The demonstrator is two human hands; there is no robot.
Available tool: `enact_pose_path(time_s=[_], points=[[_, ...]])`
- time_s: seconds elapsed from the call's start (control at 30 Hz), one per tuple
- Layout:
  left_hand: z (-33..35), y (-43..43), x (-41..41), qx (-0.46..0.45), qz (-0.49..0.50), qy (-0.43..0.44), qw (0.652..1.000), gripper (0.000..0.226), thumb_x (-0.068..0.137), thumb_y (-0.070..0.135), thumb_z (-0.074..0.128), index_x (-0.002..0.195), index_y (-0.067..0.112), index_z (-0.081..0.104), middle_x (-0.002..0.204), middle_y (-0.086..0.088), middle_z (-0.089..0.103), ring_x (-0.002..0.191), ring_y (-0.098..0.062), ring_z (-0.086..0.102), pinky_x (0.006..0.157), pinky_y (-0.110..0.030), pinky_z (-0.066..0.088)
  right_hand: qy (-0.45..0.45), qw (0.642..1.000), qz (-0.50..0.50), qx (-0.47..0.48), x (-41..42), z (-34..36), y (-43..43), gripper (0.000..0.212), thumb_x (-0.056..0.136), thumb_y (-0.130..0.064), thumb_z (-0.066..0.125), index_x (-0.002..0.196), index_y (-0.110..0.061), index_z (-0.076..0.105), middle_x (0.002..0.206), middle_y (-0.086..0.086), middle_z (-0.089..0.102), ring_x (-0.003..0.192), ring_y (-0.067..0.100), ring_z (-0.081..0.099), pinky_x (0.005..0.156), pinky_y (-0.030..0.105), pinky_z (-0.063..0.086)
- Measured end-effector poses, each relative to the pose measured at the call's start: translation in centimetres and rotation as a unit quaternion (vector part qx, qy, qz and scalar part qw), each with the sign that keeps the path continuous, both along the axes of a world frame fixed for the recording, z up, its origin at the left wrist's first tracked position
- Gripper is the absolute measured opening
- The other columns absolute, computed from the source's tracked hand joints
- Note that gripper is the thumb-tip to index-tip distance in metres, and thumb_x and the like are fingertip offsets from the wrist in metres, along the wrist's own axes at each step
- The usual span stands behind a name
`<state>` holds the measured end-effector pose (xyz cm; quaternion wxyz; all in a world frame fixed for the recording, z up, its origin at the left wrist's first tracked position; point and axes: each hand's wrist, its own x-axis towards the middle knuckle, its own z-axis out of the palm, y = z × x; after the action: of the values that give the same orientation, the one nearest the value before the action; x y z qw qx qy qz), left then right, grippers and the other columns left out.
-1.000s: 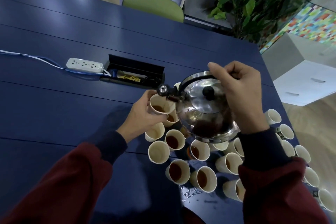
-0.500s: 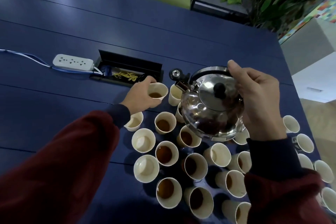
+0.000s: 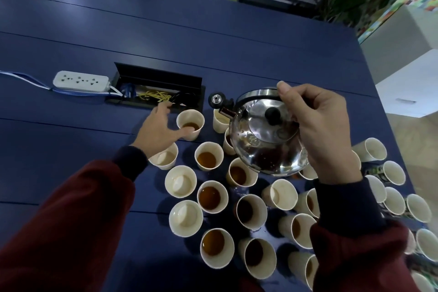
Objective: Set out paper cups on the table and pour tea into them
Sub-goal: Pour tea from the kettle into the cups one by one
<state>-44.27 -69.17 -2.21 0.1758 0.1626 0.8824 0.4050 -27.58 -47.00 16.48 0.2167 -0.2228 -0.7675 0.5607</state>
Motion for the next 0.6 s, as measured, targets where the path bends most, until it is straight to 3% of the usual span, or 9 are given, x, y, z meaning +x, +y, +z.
enact_pose_path(time_s=[0.1,0.2,0.33,0.43,0.53,0.6], points=[[1.1,-3.6,1.9,0.040,0.033,-0.006,0.999,0.065,0.087,0.044,0.069,0.142,0.021,0.043,0.135,-0.001,0.056,0.124,-0.019,0.053,0.105,-0.043,0.043,0.002,1.000,-0.008,0.008,0.5,-0.1,-0.9,0.034,0.093,-0.035,0.071,0.073,-0.008,0.069,0.061,0.004,0.052,0.060,0.014,0.047,0.060,0.026,0.042],[0.8,-6.9,4.1,0.079,0.035,-0.073,0.994,0.068,0.077,0.029,0.051,0.144,0.020,0.042,0.139,0.001,0.052,0.126,-0.017,0.049,0.103,-0.036,0.039,0.010,0.999,-0.044,-0.008,1.0,-0.4,-2.3,0.036,0.092,-0.035,0.072,0.073,-0.005,0.068,0.063,0.008,0.051,0.062,0.017,0.047,0.063,0.030,0.043],[-1.0,-8.9,5.9,0.088,0.017,-0.101,0.991,0.075,0.079,0.006,0.068,0.146,0.015,0.037,0.145,0.003,0.046,0.130,-0.018,0.049,0.100,-0.031,0.044,0.009,0.995,-0.089,-0.044,1.6,-1.0,-4.4,0.032,0.091,-0.032,0.073,0.072,-0.008,0.069,0.065,0.009,0.056,0.065,0.019,0.053,0.068,0.033,0.048],[-2.0,-8.9,6.6,0.085,0.004,-0.101,0.991,0.087,0.065,0.018,0.075,0.143,0.019,0.038,0.140,0.010,0.048,0.126,-0.014,0.051,0.096,-0.028,0.044,-0.001,0.994,-0.101,-0.041,1.7,-1.3,-5.8,0.031,0.091,-0.031,0.073,0.070,-0.009,0.069,0.064,0.004,0.060,0.065,0.014,0.056,0.066,0.027,0.048],[-2.5,-8.3,6.4,0.091,0.010,-0.097,0.991,0.093,0.062,0.027,0.086,0.142,0.023,0.038,0.136,0.010,0.051,0.124,-0.014,0.051,0.102,-0.035,0.044,-0.002,0.995,-0.092,-0.045,1.7,-1.1,-7.1,0.031,0.092,-0.030,0.073,0.067,-0.012,0.068,0.061,0.000,0.059,0.064,0.013,0.056,0.064,0.026,0.048],[-2.6,-7.7,6.2,0.108,0.020,-0.088,0.990,0.090,0.062,0.031,0.090,0.138,0.026,0.042,0.129,0.010,0.056,0.117,-0.013,0.054,0.099,-0.032,0.045,-0.005,0.996,-0.079,-0.042,1.6,-1.0,-8.0,0.034,0.093,-0.028,0.071,0.063,-0.014,0.065,0.055,-0.006,0.055,0.059,0.010,0.052,0.062,0.023,0.046]])
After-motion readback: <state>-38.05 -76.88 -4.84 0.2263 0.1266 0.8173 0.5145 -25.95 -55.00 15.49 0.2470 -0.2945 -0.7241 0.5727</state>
